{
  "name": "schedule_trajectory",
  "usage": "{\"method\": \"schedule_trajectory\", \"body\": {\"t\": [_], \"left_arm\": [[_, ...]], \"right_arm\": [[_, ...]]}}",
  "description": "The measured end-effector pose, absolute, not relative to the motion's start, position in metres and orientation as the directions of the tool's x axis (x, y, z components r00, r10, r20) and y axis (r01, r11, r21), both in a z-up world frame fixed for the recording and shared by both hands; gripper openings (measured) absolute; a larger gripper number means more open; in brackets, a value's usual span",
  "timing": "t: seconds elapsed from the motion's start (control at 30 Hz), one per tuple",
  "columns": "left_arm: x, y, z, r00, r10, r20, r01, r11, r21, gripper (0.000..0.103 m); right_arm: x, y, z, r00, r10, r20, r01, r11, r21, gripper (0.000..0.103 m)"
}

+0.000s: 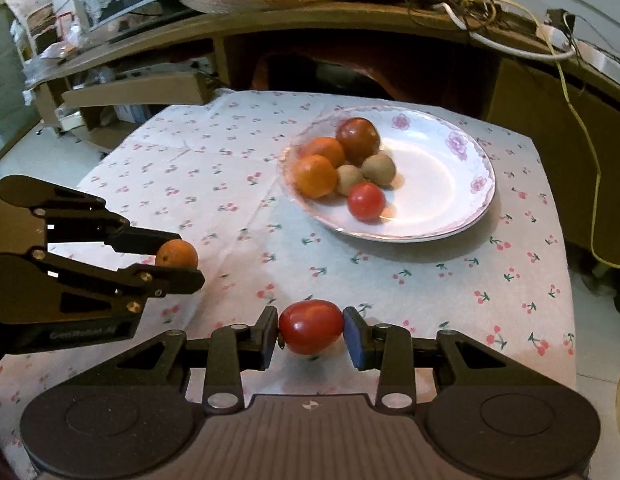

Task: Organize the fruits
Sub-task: 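Grasp the red tomato with the right tool while the left tool grasps the orange, then lift the held orange and tomato and carry them toward the white plate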

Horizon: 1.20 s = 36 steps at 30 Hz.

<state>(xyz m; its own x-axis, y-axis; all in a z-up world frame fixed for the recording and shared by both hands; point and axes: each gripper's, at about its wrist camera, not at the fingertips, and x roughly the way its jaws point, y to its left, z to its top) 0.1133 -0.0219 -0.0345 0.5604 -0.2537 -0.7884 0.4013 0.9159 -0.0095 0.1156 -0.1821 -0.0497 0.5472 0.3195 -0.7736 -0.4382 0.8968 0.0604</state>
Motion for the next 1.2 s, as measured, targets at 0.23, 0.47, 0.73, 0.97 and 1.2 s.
{"method": "schedule_trajectory", "body": {"t": [0.23,0.47,0.73,0.97,1.2], "left_arm": [[0.090,-0.023,-0.046,0.510,-0.244,-0.825,0.424,0.906,-0.006,0.035],[0.088,-0.022,-0.052,0.501,-0.260,-0.826,0.441,0.897,-0.014,0.037],[0.086,-0.016,-0.054,0.509,-0.265,-0.819,0.443,0.896,-0.015,0.050],[0.085,-0.023,-0.054,0.518,-0.259,-0.815,0.459,0.888,0.010,0.049],[0.083,-0.027,-0.054,0.529,-0.242,-0.814,0.445,0.895,0.023,0.049]], "right_arm": [[0.091,-0.176,-0.057,0.524,0.301,-0.797,-0.449,0.893,0.042,0.036],[0.085,-0.172,-0.062,0.534,0.285,-0.796,-0.430,0.902,0.035,0.037],[0.083,-0.168,-0.065,0.533,0.293,-0.794,-0.468,0.884,0.012,0.039],[0.082,-0.171,-0.065,0.529,0.291,-0.797,-0.473,0.881,0.008,0.042],[0.080,-0.171,-0.065,0.534,0.292,-0.793,-0.483,0.876,-0.002,0.042]]}}
